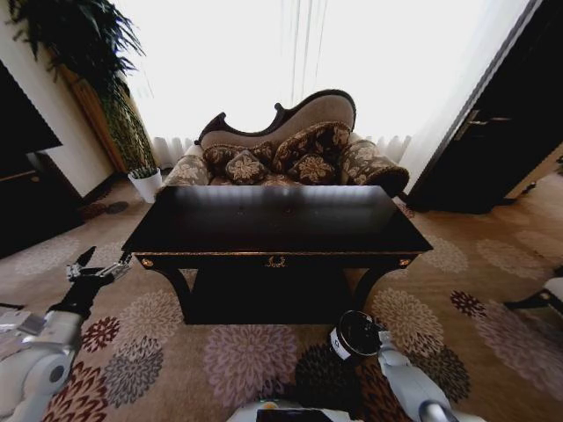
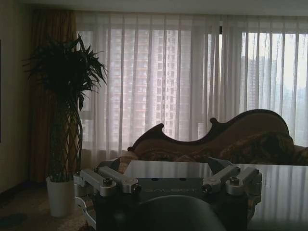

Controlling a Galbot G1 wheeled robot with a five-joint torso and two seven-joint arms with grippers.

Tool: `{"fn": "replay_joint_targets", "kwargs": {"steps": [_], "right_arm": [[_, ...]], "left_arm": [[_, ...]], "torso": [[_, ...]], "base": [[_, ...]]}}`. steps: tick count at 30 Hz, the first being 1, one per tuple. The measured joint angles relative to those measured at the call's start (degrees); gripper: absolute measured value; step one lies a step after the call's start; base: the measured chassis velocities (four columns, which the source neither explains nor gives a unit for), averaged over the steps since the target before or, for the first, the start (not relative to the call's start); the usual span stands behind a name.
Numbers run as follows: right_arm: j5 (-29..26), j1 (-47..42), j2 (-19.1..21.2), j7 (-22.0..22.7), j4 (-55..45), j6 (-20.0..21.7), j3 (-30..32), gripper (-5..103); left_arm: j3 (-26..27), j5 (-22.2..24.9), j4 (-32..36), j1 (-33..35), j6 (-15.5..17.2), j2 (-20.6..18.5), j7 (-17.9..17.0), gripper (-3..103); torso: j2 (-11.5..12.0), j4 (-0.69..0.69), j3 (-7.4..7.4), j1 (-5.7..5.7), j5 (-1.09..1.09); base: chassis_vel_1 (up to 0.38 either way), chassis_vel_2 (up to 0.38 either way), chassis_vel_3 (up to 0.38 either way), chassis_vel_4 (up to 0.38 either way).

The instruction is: Move to the front of the table and place the trash on the table into the trash bin.

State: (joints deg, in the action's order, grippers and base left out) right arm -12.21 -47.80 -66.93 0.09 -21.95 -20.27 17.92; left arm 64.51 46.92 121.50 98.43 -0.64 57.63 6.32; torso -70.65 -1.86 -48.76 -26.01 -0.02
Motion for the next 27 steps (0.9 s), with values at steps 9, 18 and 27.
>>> {"fn": "replay_joint_targets", "kwargs": {"steps": [9, 18, 27], "right_arm": [[0.93, -0.62, -0.64, -0.22, 0.90, -0.11, 0.50, 1], [1.05, -0.54, -0.79, -1.21, 2.37, -0.11, 1.11, 27], [0.62, -0.58, -1.38, -0.92, 0.35, 0.06, 1.18, 59]], "left_arm": [[0.00, 0.00, 0.00, 0.00, 0.00, 0.00, 0.00, 100], [0.00, 0.00, 0.00, 0.00, 0.00, 0.00, 0.00, 100], [0.00, 0.00, 0.00, 0.00, 0.00, 0.00, 0.00, 100]], "torso": [[0.00, 0.00, 0.00, 0.00, 0.00], [0.00, 0.00, 0.00, 0.00, 0.01], [0.00, 0.02, 0.00, 0.00, 0.00]], "base": [[0.000, 0.000, 0.000, 0.000], [0.000, 0.000, 0.000, 0.000], [0.000, 0.000, 0.000, 0.000]]}}
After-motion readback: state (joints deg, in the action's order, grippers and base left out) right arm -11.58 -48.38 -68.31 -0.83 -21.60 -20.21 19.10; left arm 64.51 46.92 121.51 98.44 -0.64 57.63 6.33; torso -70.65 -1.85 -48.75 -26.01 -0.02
